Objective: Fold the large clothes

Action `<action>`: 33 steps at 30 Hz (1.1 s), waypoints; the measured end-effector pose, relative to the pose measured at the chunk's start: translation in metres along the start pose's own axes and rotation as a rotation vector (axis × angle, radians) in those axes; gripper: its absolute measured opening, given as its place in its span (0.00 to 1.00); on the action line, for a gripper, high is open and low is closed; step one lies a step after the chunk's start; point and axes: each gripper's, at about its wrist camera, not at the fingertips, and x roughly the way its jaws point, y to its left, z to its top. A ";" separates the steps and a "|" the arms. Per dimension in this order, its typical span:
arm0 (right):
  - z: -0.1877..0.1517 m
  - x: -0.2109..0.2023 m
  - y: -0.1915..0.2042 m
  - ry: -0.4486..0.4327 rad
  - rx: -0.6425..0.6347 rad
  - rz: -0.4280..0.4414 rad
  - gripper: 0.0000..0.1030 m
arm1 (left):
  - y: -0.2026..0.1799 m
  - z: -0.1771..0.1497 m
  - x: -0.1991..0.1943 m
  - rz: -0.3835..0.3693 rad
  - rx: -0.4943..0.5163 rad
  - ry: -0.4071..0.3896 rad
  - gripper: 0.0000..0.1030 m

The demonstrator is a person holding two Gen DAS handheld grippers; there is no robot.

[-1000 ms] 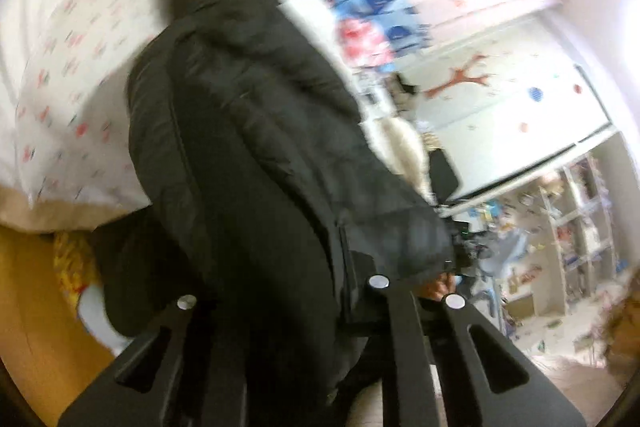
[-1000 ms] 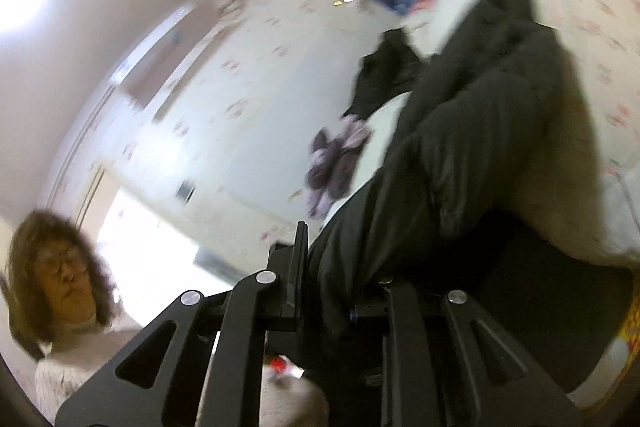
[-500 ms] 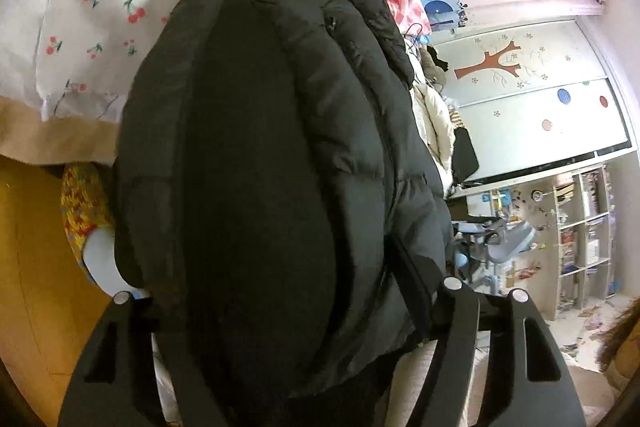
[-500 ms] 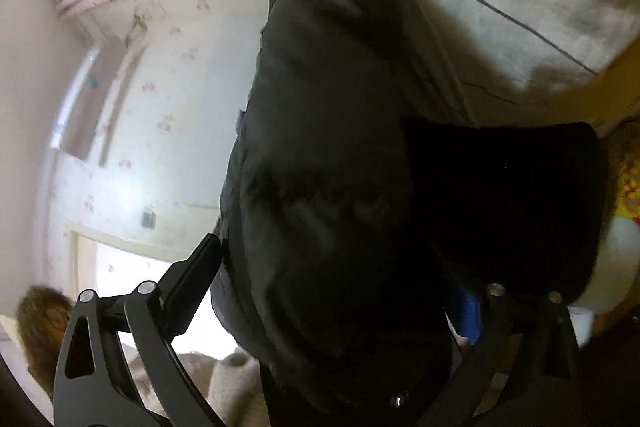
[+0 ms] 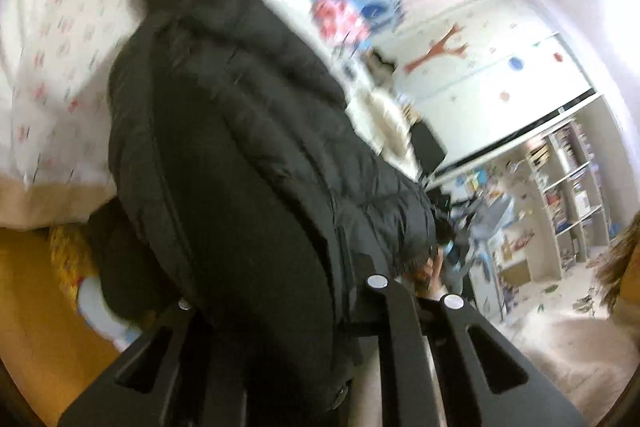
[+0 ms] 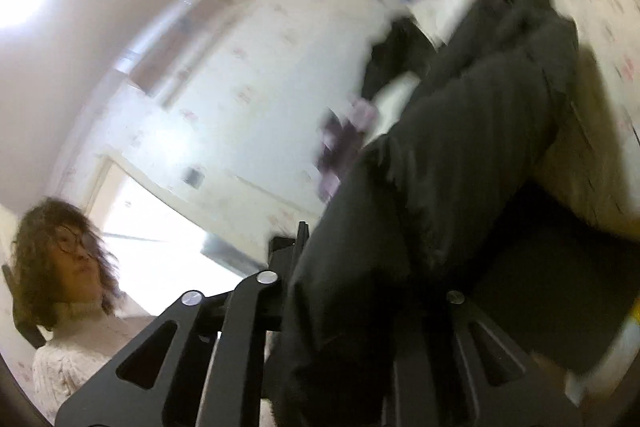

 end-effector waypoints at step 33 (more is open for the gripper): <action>0.281 0.095 -0.186 -0.432 0.256 -0.212 0.24 | 0.165 0.335 0.102 0.128 -0.402 -0.582 0.19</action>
